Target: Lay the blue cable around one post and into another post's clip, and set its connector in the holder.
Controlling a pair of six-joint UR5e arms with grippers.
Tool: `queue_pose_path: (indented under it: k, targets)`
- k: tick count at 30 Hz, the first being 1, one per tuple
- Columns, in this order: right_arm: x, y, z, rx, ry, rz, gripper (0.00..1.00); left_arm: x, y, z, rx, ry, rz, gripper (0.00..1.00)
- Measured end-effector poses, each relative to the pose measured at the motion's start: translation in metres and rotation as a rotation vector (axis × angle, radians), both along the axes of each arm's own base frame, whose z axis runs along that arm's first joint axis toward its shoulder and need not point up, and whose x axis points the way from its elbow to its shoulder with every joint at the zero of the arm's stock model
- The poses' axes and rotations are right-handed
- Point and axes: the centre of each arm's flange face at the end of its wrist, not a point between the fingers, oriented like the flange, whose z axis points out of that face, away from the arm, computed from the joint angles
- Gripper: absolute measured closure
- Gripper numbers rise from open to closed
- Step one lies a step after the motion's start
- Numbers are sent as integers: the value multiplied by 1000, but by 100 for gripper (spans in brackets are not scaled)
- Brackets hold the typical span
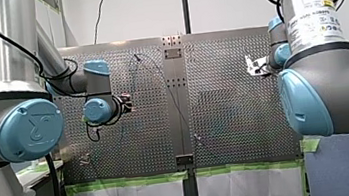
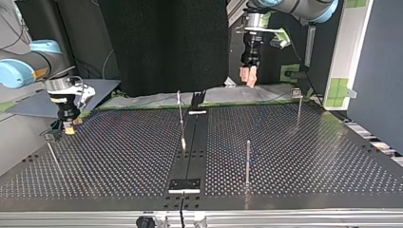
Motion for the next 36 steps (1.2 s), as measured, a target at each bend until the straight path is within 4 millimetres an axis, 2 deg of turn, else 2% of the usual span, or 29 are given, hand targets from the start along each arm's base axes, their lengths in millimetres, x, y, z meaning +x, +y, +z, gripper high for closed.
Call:
queue_pose_path:
  k: [5, 9, 13, 28, 36]
  targets:
    - [11, 17, 6, -21, 9, 20, 2, 0, 0, 0, -6, 0, 0, 0]
    - [29, 32, 7, -21, 13, 42, 2, 0, 0, 0, -18, 1, -1, 0]
    - [48, 48, -3, -11, 17, 49, 2, 0, 0, 0, -25, 4, -1, 0]
    - [102, 102, -44, -17, 38, 52, 2, -2, -2, -1, -83, 10, -9, 0]
    - [132, 128, -51, -22, 47, 52, 2, -4, -1, -3, -108, 19, -12, 0]
